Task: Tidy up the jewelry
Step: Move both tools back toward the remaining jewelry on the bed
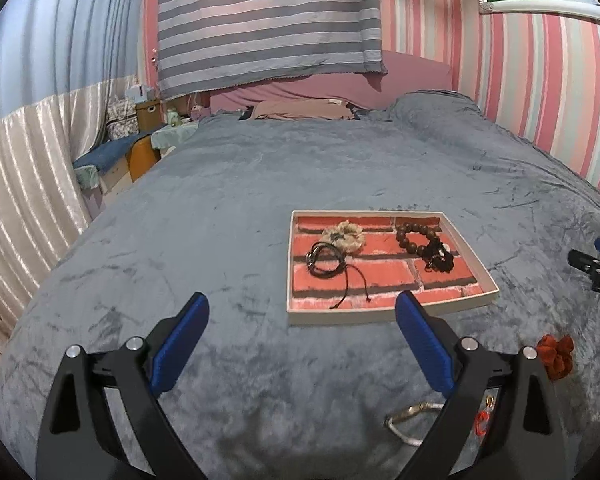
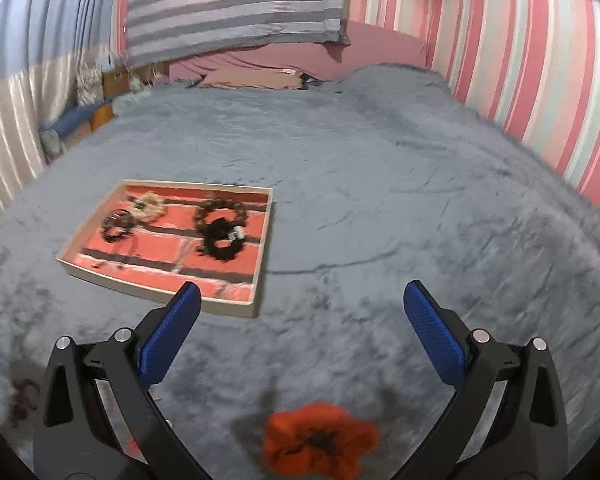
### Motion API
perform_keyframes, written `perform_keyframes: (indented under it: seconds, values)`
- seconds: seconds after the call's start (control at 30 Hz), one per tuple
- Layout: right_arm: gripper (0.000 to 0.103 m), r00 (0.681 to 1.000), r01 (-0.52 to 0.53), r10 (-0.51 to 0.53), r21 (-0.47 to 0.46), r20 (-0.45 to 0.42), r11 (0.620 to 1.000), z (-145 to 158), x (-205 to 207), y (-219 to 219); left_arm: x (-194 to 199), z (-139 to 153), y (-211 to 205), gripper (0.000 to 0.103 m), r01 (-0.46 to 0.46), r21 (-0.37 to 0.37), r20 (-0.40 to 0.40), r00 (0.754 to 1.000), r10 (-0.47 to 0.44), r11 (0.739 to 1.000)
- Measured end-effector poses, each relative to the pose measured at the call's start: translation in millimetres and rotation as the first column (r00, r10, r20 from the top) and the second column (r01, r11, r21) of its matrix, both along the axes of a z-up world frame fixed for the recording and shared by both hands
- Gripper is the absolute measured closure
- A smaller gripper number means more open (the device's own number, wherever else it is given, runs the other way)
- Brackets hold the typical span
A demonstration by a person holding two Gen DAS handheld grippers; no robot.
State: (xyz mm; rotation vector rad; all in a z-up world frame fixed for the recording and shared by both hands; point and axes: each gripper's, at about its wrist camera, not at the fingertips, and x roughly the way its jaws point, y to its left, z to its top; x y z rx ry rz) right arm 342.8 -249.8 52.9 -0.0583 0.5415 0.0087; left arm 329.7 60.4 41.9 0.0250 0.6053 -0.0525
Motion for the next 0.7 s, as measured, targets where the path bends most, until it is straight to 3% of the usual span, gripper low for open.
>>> perform_keyframes:
  seconds: [0.1, 0.2, 0.4, 0.7]
  values:
    - [0.004, 0.998, 0.017, -0.020, 0.069, 0.054, 0.997, -3, -18, -10, -11, -3, 7, 0.011, -0.017, -0.010, 0.001, 1.000, 0.017, 1.000]
    - [0.004, 0.999, 0.012, -0.017, 0.089, 0.051, 0.996, -6, -32, -14, -23, -6, 14, 0.011, -0.017, -0.032, 0.003, 1.000, 0.018, 0.999]
    - [0.004, 0.997, 0.059, -0.061, 0.056, 0.037, 0.997, -17, -59, -13, -46, -17, 23, 0.011, 0.001, -0.056, -0.039, 0.999, -0.004, 0.998]
    - [0.004, 0.993, 0.074, -0.076, 0.019, 0.093, 0.997, -40, -110, 9, -94, -32, 26, 0.011, -0.008, -0.023, -0.016, 1.000, 0.008, 1.000]
